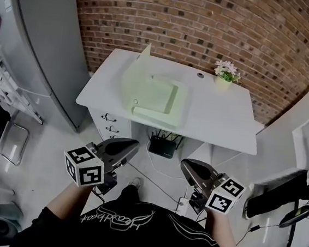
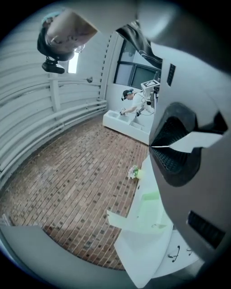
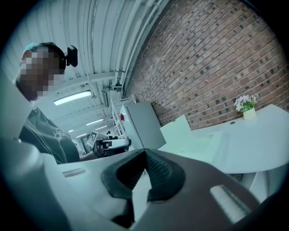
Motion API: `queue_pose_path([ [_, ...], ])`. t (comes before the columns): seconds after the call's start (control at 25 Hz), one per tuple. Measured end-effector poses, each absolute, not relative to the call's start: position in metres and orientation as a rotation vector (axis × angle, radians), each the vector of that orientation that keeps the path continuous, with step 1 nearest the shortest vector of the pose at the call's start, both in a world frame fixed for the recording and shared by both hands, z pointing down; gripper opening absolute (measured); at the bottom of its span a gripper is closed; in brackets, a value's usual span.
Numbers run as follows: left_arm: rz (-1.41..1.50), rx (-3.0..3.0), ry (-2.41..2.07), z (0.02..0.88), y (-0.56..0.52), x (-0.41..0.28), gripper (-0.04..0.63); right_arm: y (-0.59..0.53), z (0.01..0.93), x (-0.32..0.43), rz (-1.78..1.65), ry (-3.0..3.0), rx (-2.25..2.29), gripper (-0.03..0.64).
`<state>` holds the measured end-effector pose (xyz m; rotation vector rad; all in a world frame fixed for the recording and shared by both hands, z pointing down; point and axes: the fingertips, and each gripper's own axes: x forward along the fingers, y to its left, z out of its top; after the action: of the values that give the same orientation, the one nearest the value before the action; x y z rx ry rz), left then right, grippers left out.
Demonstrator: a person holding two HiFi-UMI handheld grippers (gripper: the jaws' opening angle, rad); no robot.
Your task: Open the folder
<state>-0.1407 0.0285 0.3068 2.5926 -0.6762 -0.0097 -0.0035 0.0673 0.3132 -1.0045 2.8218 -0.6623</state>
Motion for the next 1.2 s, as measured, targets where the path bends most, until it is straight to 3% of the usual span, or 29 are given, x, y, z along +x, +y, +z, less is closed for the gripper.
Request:
queue_pose_path([
  [0.56,0.078,2.653,-0.426,0.312,0.136,-0.071,0.003,0.16,0.307,-0.004,-0.621,2.805,-0.918,0.003],
  [1.2,0.173,2.702,-0.389,0.303,0.176,-0.054,0.003,0.196,0.293,0.005,-0.6,2.743,-0.923,0.003],
])
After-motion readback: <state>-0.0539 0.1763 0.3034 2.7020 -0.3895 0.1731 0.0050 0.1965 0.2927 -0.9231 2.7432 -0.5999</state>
